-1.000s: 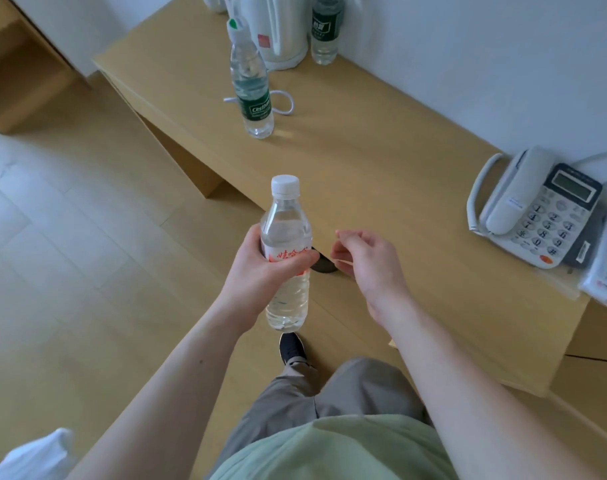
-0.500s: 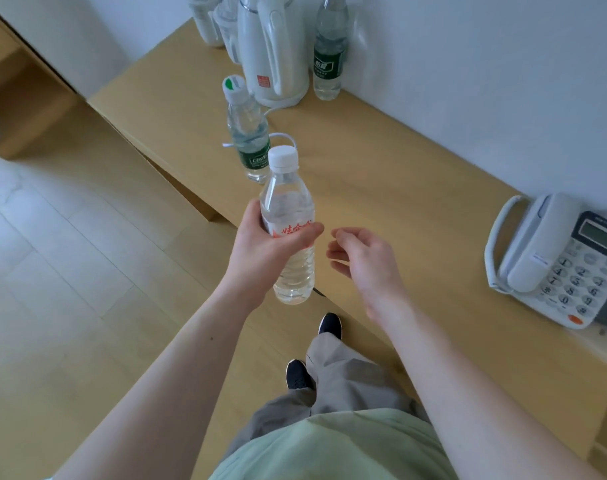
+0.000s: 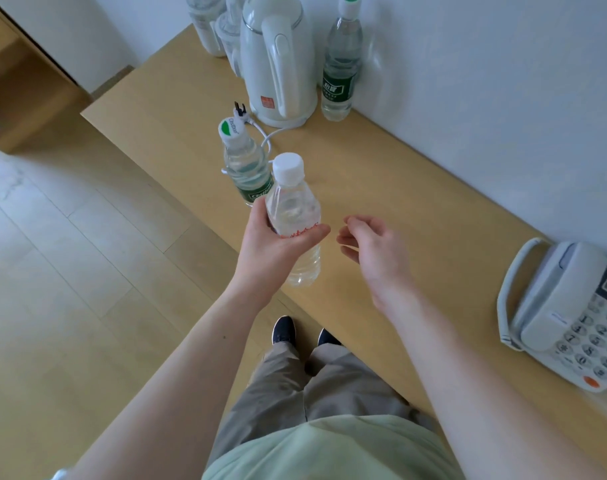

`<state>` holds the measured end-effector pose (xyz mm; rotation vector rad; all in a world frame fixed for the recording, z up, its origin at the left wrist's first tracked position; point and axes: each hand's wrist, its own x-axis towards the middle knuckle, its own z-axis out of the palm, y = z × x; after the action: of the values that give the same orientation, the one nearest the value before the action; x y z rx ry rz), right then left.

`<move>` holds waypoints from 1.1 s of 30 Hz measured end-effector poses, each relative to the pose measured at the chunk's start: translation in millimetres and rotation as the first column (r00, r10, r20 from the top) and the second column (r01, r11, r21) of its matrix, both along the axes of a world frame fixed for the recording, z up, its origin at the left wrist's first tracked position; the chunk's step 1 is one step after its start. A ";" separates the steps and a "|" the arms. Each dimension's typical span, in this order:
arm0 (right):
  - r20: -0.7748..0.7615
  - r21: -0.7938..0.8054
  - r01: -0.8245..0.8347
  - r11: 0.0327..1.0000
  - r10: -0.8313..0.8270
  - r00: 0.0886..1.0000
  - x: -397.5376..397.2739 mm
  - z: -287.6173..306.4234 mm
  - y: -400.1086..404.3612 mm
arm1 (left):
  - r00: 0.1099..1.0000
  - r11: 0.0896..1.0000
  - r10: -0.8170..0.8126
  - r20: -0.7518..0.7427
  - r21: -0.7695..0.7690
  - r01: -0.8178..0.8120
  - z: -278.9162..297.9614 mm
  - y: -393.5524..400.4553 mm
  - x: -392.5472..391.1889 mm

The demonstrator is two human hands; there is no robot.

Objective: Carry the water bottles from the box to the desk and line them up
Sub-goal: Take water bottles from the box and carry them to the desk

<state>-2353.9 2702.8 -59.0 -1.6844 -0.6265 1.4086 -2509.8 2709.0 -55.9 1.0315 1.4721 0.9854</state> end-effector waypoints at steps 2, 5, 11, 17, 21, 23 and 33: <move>0.010 0.011 0.006 1.000 -0.006 1.000 -0.5 0.4 7.7 | 1.000 1.000 0.001 -0.015 -0.002 -0.001 -1.5 8.2 -1.0; 0.021 0.025 0.021 0.999 -0.021 1.000 -1.8 1.4 17.2 | 0.999 1.000 -0.021 -0.034 -0.006 0.021 -3.2 18.8 -2.6; 0.029 0.025 0.049 0.999 -0.049 0.998 -8.8 -0.5 30.1 | 0.994 0.996 -0.082 -0.076 -0.038 0.079 -11.4 31.4 -9.2; 0.031 0.026 0.054 0.998 -0.054 0.998 -15.9 -4.0 35.4 | 0.986 0.995 -0.095 -0.134 -0.031 0.091 -17.4 34.4 -12.0; 0.032 0.019 0.060 0.998 -0.061 0.998 -20.7 -4.7 36.7 | 0.987 0.998 -0.056 -0.150 -0.023 0.053 -22.1 32.7 -10.6; 0.037 0.016 0.065 0.998 -0.065 0.997 -21.9 -5.1 37.0 | 0.987 0.999 -0.035 -0.154 -0.030 0.031 -24.9 32.0 -9.9; 0.041 0.003 0.059 0.998 -0.059 0.997 -28.1 -5.9 34.4 | 0.989 0.997 -0.055 -0.135 -0.055 0.048 -24.0 28.7 -11.7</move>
<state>-2382.1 2737.2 -65.0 -1.7208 -0.5962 1.3347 -2521.6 2737.7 -79.8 1.1121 1.5667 0.8498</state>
